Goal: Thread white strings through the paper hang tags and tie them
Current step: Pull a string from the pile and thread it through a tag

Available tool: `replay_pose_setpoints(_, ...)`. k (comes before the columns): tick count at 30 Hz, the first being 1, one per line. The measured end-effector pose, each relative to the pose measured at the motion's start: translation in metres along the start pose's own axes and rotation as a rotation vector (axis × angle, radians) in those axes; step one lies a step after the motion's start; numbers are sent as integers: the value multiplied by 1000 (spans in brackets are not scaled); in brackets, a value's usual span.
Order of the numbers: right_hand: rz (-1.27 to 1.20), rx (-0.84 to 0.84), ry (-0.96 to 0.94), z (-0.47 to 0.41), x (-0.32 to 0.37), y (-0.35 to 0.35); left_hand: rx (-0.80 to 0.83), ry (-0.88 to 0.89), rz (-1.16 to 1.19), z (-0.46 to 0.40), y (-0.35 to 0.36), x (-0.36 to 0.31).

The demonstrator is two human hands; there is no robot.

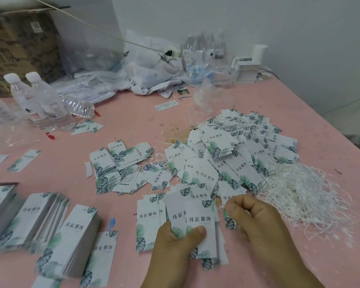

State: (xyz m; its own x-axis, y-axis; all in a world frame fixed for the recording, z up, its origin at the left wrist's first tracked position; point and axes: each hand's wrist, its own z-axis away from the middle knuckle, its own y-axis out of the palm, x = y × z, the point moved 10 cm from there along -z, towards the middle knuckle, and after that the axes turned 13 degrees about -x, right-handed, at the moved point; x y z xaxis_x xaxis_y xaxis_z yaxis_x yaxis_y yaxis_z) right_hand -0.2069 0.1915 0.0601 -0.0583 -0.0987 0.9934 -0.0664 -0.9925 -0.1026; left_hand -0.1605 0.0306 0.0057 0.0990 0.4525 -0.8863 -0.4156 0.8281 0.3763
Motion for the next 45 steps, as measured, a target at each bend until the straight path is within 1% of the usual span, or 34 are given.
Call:
replay_pose_setpoints(4,-46,-14,-39,10,-1,12,25,71,1,1,3,-3)
replay_pose_setpoints(7,-30,-57,-47,12,-5,15,30,71,-1,2,4,0)
replay_pose_setpoints(10,-13,-65,-63,12,-6,17,31,77,-23,3,5,2)
replay_pose_setpoints(17,-11,-133,-76,11,-7,12,18,26,4,6,6,4)
replay_pose_setpoints(23,38,-127,-105,14,-3,13,55,74,-49,10,13,-4)
replay_pose_setpoints(26,112,-150,-137,13,-4,11,103,114,-95,15,18,-11)
replay_pose_setpoints(28,119,-170,-156,12,-3,9,118,134,-117,17,21,-14)
replay_pose_setpoints(33,124,-172,-173,11,-3,8,117,121,-118,17,21,-14)
replay_pose_setpoints(36,100,-162,-159,11,-5,7,96,83,-92,15,18,-9)
replay_pose_setpoints(39,61,-147,-159,10,-4,8,37,58,-69,9,11,-2)
replay_pose_setpoints(42,-40,-118,-95,7,-8,8,-10,65,-47,5,5,-3)
replay_pose_setpoints(45,-137,-71,-30,4,-12,11,-3,23,-5,6,7,-2)
